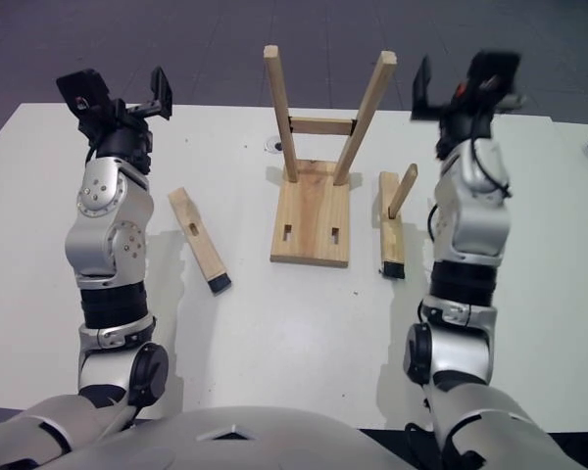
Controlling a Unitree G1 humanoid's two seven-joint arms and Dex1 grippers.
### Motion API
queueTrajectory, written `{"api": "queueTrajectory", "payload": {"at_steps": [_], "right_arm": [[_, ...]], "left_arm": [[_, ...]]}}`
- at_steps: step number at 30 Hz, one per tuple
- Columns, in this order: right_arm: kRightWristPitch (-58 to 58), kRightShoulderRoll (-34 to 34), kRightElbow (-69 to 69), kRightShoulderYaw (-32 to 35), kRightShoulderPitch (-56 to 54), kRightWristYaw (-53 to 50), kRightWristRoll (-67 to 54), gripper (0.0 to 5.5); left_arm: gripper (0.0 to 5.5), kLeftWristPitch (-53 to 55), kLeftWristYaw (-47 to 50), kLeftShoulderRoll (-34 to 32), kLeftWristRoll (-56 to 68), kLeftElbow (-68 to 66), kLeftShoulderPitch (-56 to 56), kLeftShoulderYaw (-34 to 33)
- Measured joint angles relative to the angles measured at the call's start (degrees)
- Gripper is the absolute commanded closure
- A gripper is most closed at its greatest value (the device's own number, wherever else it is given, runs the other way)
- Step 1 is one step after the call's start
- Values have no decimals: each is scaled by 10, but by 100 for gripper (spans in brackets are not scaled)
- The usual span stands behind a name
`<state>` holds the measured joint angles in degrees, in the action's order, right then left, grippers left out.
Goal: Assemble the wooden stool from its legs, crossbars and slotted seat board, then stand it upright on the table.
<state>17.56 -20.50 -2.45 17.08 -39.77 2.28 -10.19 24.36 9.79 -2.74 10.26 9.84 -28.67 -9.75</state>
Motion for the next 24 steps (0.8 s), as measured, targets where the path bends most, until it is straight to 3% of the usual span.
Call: {"api": "queueTrajectory", "payload": {"at_steps": [6, 11, 13, 24], "right_arm": [[-20, 9, -1, 2, -52, 1, -25, 11], [7, 54, -88, -85, 87, -9, 45, 11], [12, 58, -82, -94, 94, -16, 55, 11], [-15, 59, -90, -49, 89, -9, 36, 11]], "left_arm": [[10, -5, 7, 3, 0, 0, 0, -2], [10, -6, 7, 5, 0, -1, 0, 1], [10, -6, 6, 4, 0, -2, 0, 0], [10, -16, 2, 3, -3, -23, -1, 1]]}}
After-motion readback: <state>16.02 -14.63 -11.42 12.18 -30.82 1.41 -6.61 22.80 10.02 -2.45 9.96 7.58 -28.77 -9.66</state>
